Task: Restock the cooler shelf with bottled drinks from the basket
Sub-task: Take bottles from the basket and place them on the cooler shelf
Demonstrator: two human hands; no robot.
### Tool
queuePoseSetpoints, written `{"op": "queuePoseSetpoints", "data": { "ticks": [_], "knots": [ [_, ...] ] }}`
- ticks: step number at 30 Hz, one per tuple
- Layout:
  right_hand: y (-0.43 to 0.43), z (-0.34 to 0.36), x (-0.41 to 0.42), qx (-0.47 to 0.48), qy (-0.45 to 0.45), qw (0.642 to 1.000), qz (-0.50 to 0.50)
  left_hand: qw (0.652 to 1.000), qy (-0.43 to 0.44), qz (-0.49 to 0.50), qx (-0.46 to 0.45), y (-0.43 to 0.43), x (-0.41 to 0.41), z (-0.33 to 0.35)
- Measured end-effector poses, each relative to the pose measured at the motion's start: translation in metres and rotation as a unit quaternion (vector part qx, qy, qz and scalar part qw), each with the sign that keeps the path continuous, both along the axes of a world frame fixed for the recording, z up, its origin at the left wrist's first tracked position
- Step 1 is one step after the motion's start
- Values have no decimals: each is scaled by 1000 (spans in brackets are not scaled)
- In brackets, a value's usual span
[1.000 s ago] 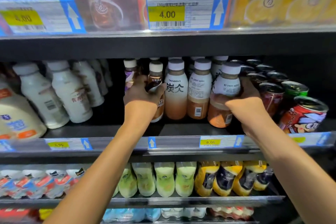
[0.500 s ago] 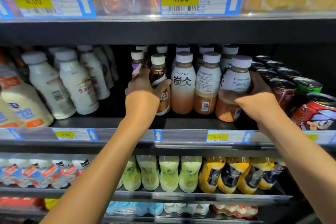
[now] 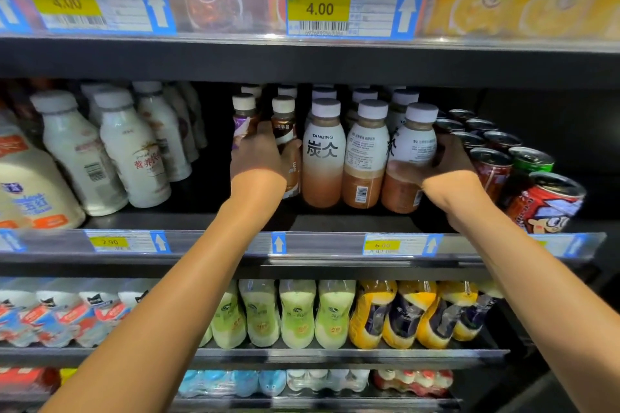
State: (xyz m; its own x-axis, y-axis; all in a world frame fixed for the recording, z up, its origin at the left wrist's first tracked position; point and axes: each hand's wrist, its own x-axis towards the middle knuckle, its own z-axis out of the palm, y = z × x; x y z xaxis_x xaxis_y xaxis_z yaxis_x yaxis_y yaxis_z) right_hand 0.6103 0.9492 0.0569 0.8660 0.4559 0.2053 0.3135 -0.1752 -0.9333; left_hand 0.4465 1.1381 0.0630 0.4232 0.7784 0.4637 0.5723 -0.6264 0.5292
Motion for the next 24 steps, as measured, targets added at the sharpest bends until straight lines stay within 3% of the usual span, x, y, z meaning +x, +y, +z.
{"op": "queuePoseSetpoints", "data": {
  "ticks": [17, 24],
  "knots": [
    [-1, 6, -4, -38, -14, 999, -16, 1000, -2, 0, -18, -6, 2, 7],
    [-16, 25, -15, -181, -70, 981, -13, 1000, 6, 3, 18, -32, -24, 12]
  ]
}}
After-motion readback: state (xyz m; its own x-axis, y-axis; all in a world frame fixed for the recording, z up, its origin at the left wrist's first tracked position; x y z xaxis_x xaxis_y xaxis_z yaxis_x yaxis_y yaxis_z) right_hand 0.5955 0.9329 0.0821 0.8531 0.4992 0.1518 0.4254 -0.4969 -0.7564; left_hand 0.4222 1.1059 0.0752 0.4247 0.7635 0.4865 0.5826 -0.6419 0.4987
